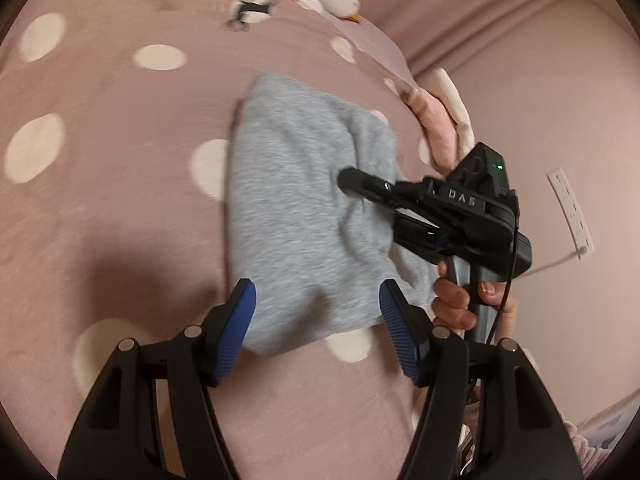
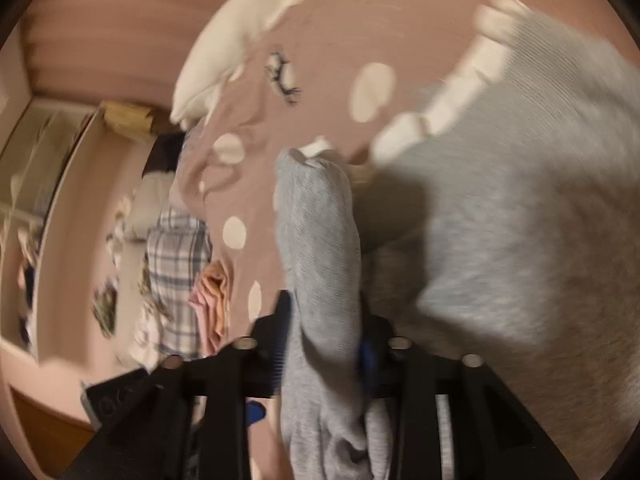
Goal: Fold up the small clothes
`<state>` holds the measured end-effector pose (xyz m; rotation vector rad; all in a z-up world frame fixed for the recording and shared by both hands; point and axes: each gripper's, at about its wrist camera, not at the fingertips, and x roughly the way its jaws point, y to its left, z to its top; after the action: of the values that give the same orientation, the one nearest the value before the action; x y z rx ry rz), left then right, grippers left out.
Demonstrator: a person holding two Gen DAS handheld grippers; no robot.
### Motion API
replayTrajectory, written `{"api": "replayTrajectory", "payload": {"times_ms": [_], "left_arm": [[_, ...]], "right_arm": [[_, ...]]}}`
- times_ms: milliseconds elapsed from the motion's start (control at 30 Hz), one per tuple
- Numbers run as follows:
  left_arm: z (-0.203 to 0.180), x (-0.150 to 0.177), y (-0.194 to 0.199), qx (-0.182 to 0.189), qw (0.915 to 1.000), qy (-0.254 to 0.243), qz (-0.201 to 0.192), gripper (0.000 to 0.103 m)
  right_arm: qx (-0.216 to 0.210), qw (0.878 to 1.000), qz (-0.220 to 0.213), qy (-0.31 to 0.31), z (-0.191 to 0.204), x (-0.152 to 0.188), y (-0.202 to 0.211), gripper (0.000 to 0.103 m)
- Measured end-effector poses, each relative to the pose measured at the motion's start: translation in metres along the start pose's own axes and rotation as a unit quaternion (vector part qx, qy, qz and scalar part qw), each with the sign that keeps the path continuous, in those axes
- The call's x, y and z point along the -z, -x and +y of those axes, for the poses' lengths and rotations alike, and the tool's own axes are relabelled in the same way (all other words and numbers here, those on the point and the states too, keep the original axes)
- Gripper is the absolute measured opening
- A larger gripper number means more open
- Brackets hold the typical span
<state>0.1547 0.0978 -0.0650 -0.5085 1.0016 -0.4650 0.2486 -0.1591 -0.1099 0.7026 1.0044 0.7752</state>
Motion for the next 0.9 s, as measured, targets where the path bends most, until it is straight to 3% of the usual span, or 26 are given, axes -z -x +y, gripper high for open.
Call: {"api": "replayTrajectory", "payload": {"times_ms": [33,100,167,200,333,533,733,900], "left_arm": [[0.003,0.001,0.003,-0.002,1.0,0.006,-0.003,0.064],[0.008,0.003,0.008,0.0,0.9998,0.021,-0.006,0.064],[0.007,0.005,0.012,0.002,0.9997,0.024,-0.009,0.064],[0.006,0.006,0.012,0.002,0.9997,0.022,-0.008,0.064],[0.001,0.01,0.017,0.005,0.9999,0.013,-0.006,0.064],[-0.02,0.007,0.001,0.016,0.9998,-0.006,0.006,0.064],[-0.06,-0.01,-0.027,0.036,0.9986,-0.036,0.012,0.064],[-0.112,-0.021,-0.058,0.041,0.9946,-0.093,0.019,0.06]], "right_arm": [[0.017,1.0,0.004,0.011,0.004,0.0,-0.004,0.015],[0.044,0.999,0.007,0.009,0.006,-0.003,-0.011,0.014],[0.044,0.999,-0.003,0.011,0.009,-0.003,-0.005,0.013],[0.057,0.997,-0.051,-0.014,0.012,-0.003,0.002,0.012],[0.06,0.994,-0.088,0.017,0.028,-0.005,0.042,0.012],[0.096,0.985,-0.14,0.02,0.015,-0.005,0.105,0.012],[0.174,0.976,-0.132,0.011,-0.018,-0.003,0.117,0.012],[0.181,0.976,-0.124,-0.01,-0.044,-0.002,0.111,0.012]]}}
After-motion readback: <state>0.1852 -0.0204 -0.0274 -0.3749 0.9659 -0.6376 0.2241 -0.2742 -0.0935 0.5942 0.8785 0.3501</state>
